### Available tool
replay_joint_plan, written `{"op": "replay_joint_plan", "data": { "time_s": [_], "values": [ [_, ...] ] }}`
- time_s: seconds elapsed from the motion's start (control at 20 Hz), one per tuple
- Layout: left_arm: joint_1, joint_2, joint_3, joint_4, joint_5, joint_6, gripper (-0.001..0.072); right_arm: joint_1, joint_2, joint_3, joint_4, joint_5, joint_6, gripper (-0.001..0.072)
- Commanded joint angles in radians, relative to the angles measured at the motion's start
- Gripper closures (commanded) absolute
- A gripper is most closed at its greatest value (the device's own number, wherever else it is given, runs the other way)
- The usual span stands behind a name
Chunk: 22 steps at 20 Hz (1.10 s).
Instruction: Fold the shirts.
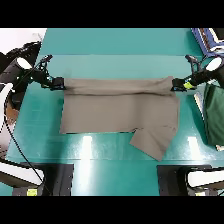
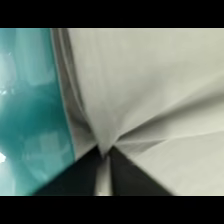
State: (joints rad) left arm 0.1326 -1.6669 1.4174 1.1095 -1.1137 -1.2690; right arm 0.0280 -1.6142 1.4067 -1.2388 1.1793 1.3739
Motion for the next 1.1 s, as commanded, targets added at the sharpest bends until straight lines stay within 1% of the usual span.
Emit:
{"op": "replay_joint_plan", "data": {
  "time_s": [0.0, 0.1, 0.25, 0.35, 0.4, 0.55, 0.7, 0.9, 1.05],
  "values": [
    [0.0, 0.003, -0.013, 0.016, -0.048, -0.042, 0.021, -0.008, 0.012, -0.054, 0.089, -0.02, 0.025, 0.0327],
    [0.017, 0.027, -0.013, 0.018, -0.085, -0.044, 0.0211, -0.012, 0.024, -0.019, 0.087, 0.027, 0.029, 0.0327],
    [0.074, 0.122, -0.023, 0.072, -0.168, -0.042, 0.0211, -0.054, 0.129, -0.058, 0.085, 0.068, 0.027, 0.0327],
    [0.117, 0.224, -0.112, 0.108, -0.212, -0.041, 0.0211, -0.092, 0.234, -0.147, 0.087, 0.081, 0.016, 0.0327],
    [0.136, 0.287, -0.195, 0.109, -0.213, -0.041, 0.0211, -0.107, 0.287, -0.196, 0.087, 0.079, 0.006, 0.0327],
    [0.141, 0.463, -0.467, 0.11, -0.207, -0.04, 0.0212, -0.13, 0.408, -0.311, 0.089, 0.062, 0.004, 0.0327],
    [0.141, 0.571, -0.692, 0.104, -0.189, -0.038, 0.0211, -0.13, 0.493, -0.384, 0.089, 0.025, 0.004, 0.0327],
    [0.141, 0.587, -0.819, 0.069, -0.121, -0.011, 0.0212, -0.115, 0.54, -0.394, 0.09, 0.025, 0.004, 0.0329],
    [0.141, 0.587, -0.829, -0.033, -0.055, 0.032, 0.0212, -0.115, 0.565, -0.394, 0.095, 0.028, 0.004, 0.0329]
  ]
}}
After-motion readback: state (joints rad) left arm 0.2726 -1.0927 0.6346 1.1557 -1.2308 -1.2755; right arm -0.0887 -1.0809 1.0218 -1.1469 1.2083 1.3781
